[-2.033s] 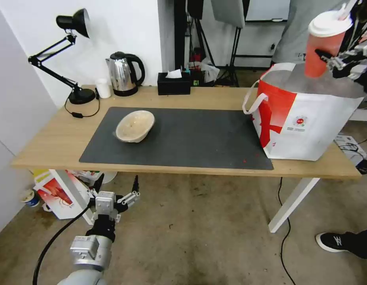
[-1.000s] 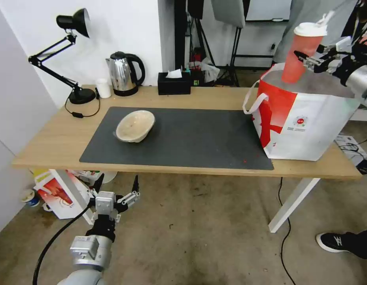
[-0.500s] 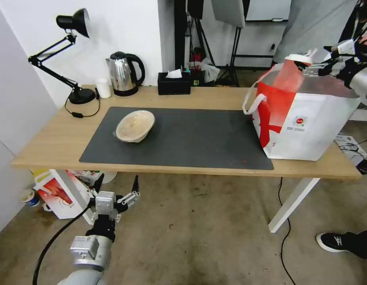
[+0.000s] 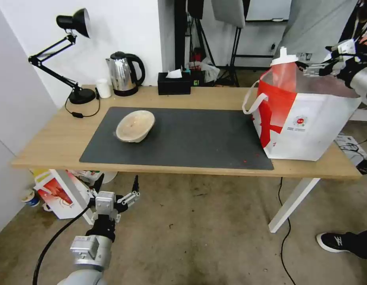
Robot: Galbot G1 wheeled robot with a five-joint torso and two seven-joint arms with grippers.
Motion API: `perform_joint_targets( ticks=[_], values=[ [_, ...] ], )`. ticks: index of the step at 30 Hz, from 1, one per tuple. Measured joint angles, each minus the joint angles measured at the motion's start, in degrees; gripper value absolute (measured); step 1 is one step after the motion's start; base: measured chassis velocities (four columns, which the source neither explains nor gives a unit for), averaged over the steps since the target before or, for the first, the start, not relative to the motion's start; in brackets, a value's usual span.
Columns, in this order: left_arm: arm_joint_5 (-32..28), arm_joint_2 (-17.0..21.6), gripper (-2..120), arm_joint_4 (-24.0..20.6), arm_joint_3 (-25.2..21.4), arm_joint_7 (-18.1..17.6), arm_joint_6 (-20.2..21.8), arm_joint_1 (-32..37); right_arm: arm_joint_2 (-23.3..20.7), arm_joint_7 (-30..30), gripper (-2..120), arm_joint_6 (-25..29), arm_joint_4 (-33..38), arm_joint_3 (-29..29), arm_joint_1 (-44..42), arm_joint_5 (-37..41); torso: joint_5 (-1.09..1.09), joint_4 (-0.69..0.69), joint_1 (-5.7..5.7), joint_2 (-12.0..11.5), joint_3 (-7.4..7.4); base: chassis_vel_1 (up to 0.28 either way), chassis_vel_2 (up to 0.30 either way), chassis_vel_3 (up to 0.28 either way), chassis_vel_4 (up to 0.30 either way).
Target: Pick up the trash from the table and place it into the takeout bag.
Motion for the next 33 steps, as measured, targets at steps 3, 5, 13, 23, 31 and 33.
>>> perform_joint_targets(
  ticks=[3,5,13,23,31,33],
  values=[
    [0.0,0.0,100,0.0,0.0,0.0,0.0,0.0,-0.4,0.3,100,-0.8,0.8,0.0,0.2,0.1,0.0,0.01,0.0,0.0,0.0,0.0,0.0,0.0,0.0],
    [0.0,0.0,100,0.0,0.0,0.0,0.0,0.0,-0.8,0.3,100,-1.7,1.6,-0.1,0.5,0.1,0.0,-0.01,0.0,0.0,0.0,0.0,0.0,0.0,0.0],
    [0.0,0.0,100,0.0,0.0,0.0,0.0,0.0,-3.7,-0.3,100,-7.8,4.6,0.7,-0.8,-0.9,-0.01,0.0,0.0,0.0,0.0,0.0,0.0,0.0,0.0],
    [0.0,0.0,100,0.0,0.0,0.0,0.0,0.0,-8.4,-2.1,100,-9.2,7.3,9.8,-11.1,-1.9,0.0,0.0,0.0,0.0,0.0,0.0,0.0,0.0,0.0],
    [0.0,0.0,100,0.0,0.0,0.0,0.0,0.0,-11.3,-1.2,100,-7.8,10.3,19.8,-21.0,-0.8,0.01,-0.02,0.0,0.0,0.0,0.0,0.0,0.0,0.0],
    [0.0,0.0,100,0.0,0.0,0.0,0.0,0.0,-12.3,1.2,100,-6.6,12.7,22.0,-23.5,1.8,0.0,-0.01,0.0,0.0,0.0,0.0,0.0,0.0,0.0]
  ],
)
